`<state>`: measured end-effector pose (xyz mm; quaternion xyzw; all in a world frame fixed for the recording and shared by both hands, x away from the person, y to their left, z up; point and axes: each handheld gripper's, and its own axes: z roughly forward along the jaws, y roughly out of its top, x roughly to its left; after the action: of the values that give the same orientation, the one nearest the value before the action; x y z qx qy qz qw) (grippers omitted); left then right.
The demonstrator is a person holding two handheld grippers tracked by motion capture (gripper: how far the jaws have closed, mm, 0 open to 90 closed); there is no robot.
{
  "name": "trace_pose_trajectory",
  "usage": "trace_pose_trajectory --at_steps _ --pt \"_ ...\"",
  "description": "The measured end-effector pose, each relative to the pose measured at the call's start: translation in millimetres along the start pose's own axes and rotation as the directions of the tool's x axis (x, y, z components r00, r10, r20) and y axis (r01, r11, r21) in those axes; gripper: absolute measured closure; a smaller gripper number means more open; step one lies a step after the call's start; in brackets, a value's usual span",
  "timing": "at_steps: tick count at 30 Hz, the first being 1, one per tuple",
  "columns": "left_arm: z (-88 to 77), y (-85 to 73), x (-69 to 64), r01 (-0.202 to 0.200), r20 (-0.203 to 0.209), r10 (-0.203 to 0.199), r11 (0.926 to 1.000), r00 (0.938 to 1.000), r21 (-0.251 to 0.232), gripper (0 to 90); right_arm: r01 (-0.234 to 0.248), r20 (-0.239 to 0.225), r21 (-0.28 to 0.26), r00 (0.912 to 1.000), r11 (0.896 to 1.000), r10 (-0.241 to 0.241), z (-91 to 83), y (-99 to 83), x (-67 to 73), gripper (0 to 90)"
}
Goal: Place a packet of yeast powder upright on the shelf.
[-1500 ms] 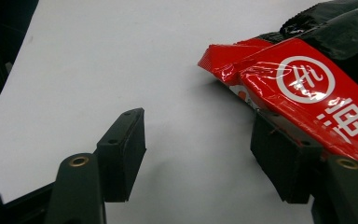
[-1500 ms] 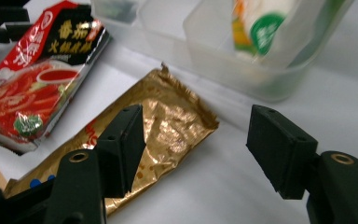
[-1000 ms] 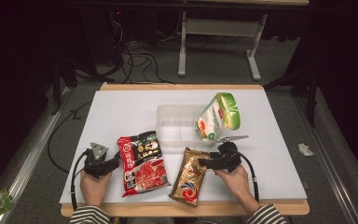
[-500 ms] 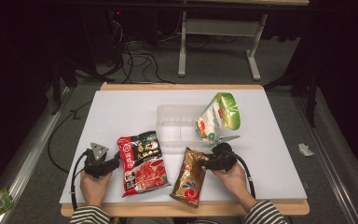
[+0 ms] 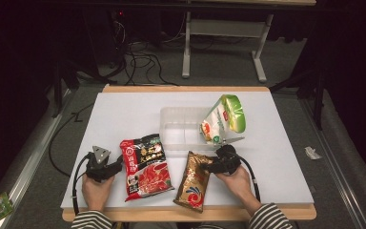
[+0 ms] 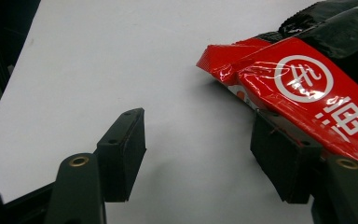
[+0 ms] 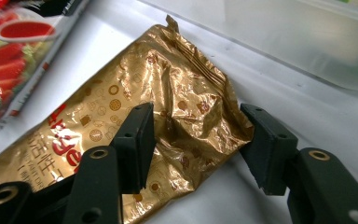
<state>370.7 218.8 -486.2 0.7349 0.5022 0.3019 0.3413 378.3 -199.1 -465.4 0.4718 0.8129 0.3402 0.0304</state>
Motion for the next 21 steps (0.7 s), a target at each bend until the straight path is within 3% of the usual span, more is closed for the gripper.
trace_pose_trajectory --at_steps 3,6,9,13,15,21 --pt "0.0 -0.1 -0.1 -0.002 -0.002 0.002 1.0 1.0 -0.001 35.7 0.029 0.035 0.018 0.9989 0.999 -0.03 0.7 1.7 4.5 54.9" --pt "0.0 -0.1 -0.2 -0.001 -0.001 0.001 1.0 1.0 -0.001 35.7 0.11 0.098 0.052 0.9885 0.993 -0.115 1.9 2.6 11.2 62.0" --pt "0.0 -0.1 -0.3 -0.002 -0.002 0.002 1.0 1.0 -0.002 35.8 0.155 0.122 0.071 0.9791 0.985 -0.163 2.7 3.1 15.9 67.3" --pt "0.0 -0.1 -0.3 -0.002 -0.002 0.002 1.0 1.0 -0.002 35.8 0.161 0.114 0.073 0.9791 0.984 -0.168 2.6 2.7 16.4 73.9" --pt "-0.1 -0.1 -0.1 -0.003 -0.001 0.003 1.0 1.0 -0.001 35.8 0.174 0.098 0.071 0.9786 0.982 -0.181 2.6 2.4 15.6 80.4" --pt "-0.1 -0.1 -0.1 -0.002 -0.001 0.002 1.0 1.0 -0.001 35.8 0.166 0.046 0.057 0.9846 0.984 -0.169 1.9 3.3 10.6 88.3"
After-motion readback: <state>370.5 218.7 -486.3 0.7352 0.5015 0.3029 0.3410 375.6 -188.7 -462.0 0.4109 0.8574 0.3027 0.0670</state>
